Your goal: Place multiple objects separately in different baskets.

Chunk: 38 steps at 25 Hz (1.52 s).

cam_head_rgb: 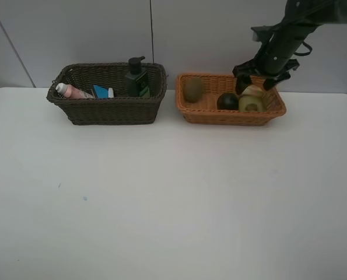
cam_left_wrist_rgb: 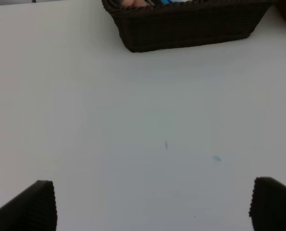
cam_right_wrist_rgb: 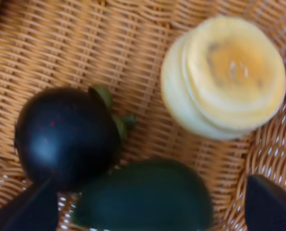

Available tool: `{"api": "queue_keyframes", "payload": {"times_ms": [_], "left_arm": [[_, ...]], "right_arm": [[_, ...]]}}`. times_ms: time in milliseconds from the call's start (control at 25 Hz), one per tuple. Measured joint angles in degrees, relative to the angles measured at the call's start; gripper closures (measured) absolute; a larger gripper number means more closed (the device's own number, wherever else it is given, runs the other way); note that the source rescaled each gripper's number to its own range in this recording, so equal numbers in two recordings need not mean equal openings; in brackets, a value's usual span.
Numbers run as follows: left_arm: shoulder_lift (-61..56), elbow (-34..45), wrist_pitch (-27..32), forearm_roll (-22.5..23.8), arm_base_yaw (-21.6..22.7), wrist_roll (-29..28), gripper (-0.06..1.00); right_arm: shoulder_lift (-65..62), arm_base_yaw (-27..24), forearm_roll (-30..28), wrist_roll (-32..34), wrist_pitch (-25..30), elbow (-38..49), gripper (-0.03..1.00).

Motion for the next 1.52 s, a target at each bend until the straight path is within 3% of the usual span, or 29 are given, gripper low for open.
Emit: {"api": "queue_keyframes", "payload": {"times_ms": [280,600,720,1000,1200,1520], "left_arm": [[0.0,0.0,0.0,0.0,0.0,0.0,-0.05],[0.0,0.0,0.0,0.0,0.0,0.0,-0.05],[0.0,0.0,0.0,0.0,0.0,0.0,-0.05],[0.0,0.0,0.0,0.0,0.0,0.0,-0.05],[0.0,0.0,0.0,0.0,0.0,0.0,-0.05],[0.0,0.0,0.0,0.0,0.0,0.0,-0.05]], "right_arm": [[-2.69,-1.65,-1.83,6.67,3.77,0.0,-0.03],[-5.32,-11.13,-4.41,11.15,15.31,-0.16,-0.03],[-8.23,-13.24,-3.3,11.2,16.08,1.7,-0.03],[-26.93,-13.55,-2.97,11.74,16.16,21.91,-0.03],[-45.84,-10.86,-3.07,12.89,14.56,39.74,-0.03],[-78.2,-7.93,-2.88,13.73,11.47,59.31,-0.03]]}}
